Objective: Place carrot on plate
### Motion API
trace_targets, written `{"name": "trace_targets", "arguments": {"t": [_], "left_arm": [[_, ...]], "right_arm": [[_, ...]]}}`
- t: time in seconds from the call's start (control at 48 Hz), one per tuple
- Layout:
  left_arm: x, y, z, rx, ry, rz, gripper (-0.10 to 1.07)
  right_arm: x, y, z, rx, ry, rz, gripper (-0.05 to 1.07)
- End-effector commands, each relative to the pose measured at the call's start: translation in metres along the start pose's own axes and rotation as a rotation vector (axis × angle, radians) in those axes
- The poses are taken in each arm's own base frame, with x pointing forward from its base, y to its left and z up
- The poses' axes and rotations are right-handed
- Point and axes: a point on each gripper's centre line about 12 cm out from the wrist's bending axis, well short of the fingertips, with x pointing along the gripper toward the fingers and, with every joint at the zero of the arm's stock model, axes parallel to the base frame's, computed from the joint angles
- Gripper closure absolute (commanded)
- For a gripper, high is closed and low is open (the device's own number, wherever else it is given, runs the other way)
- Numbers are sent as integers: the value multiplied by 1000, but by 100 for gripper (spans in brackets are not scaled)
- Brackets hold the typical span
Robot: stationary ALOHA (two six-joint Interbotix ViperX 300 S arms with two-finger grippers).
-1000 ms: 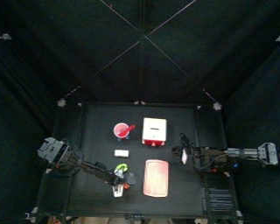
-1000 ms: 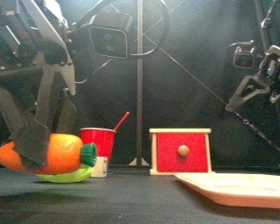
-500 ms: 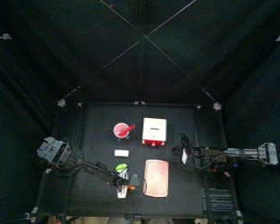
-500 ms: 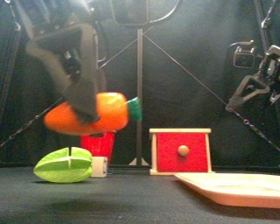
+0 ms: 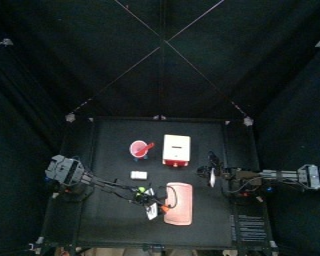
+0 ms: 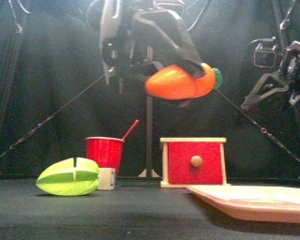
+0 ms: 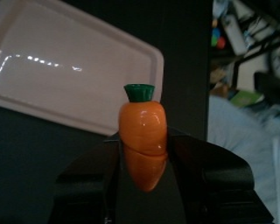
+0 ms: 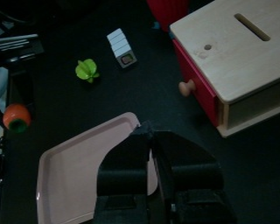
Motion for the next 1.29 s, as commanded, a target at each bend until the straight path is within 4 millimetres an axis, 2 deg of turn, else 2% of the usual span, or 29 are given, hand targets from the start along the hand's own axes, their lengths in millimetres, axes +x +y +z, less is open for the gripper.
{"name": "trace_targets", "arguments": {"t": [0.0,0.375,0.583,0.812,0.917,1.167,1.271], "left_arm": [[-2,0,14,-69,-110,-53,41],[13,28,10,-345,-349,-70,41],[28,38,3,-398,-360,-37,39],[34,42,0,-431,-356,-20,37],[34,43,-1,-431,-355,-17,29],[34,41,-2,-434,-353,-19,0],[34,41,-1,-435,-355,-21,-4]], "right_arm": [[0,2,4,2,-8,8,95],[0,3,4,-6,-9,9,95],[0,3,4,-7,-9,9,95],[0,3,4,-9,-9,9,95],[0,2,4,-10,-10,7,95],[0,2,4,-10,-10,7,95],[0,2,4,-10,-10,7,95]]}}
